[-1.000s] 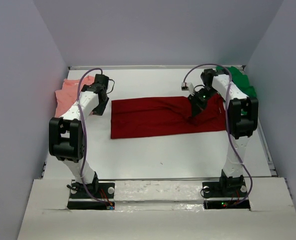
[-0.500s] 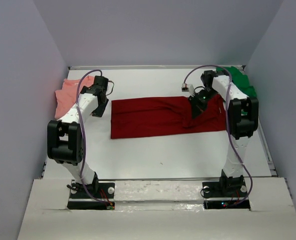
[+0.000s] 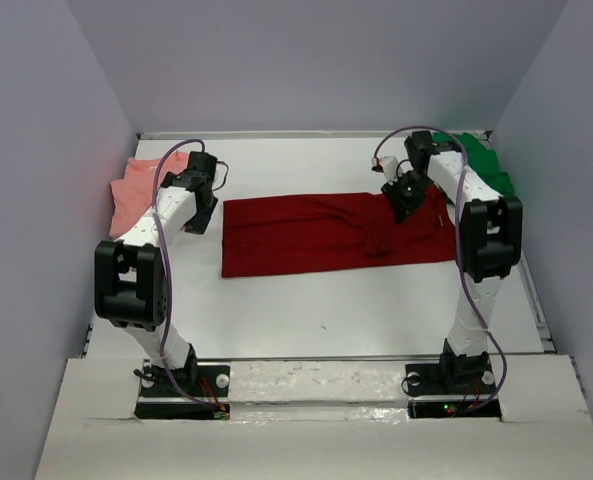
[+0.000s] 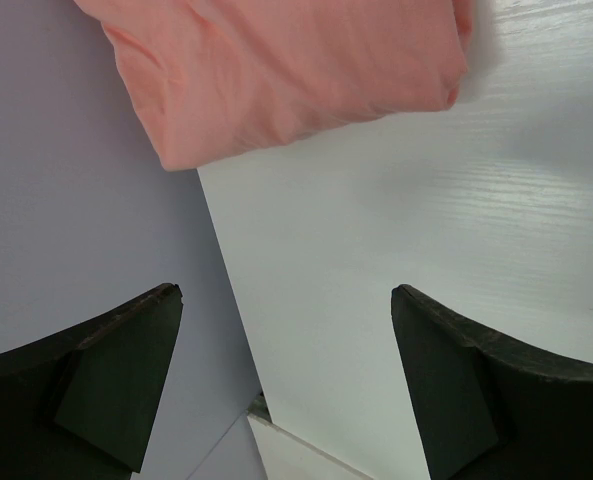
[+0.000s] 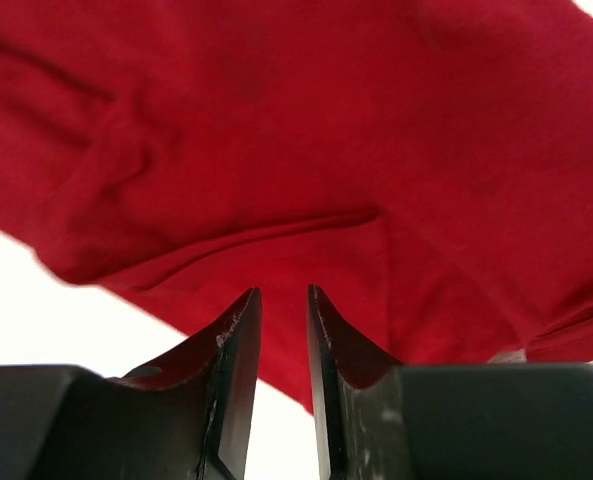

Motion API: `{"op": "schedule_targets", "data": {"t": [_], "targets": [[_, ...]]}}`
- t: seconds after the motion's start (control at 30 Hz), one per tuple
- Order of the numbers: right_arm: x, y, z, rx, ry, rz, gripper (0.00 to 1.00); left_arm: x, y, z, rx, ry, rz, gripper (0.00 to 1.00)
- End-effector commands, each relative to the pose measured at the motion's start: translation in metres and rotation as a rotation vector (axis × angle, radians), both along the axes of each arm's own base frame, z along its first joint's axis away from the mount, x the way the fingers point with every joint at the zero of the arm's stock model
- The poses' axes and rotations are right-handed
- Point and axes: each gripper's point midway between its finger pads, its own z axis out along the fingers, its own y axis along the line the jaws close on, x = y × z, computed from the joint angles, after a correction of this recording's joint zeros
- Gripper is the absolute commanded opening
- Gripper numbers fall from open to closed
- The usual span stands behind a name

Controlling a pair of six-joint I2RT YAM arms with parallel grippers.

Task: Fold and stack the t-shirts
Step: Fold the tshirt

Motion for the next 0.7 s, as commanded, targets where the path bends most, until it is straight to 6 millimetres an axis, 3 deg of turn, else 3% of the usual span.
{"op": "schedule_targets", "data": {"t": [0.0, 0.33, 0.67], "targets": [[0.02, -0.007, -0.015, -0.06, -0.041, -0.039, 0.31, 0.002, -0.002, 0.016, -0.003, -0.043, -0.008, 0.99], [0.035, -0.007, -0.03, -0.07, -0.042, -0.035, 0.38, 0.001, 0.0, 0.011, 0.01, -0.029, -0.005, 0.99], [0.043, -0.011, -0.011, -0.087, -0.096, -0.02, 0.41, 0.003, -0.001, 0.01, 0.011, -0.024, -0.006, 0.99]]}}
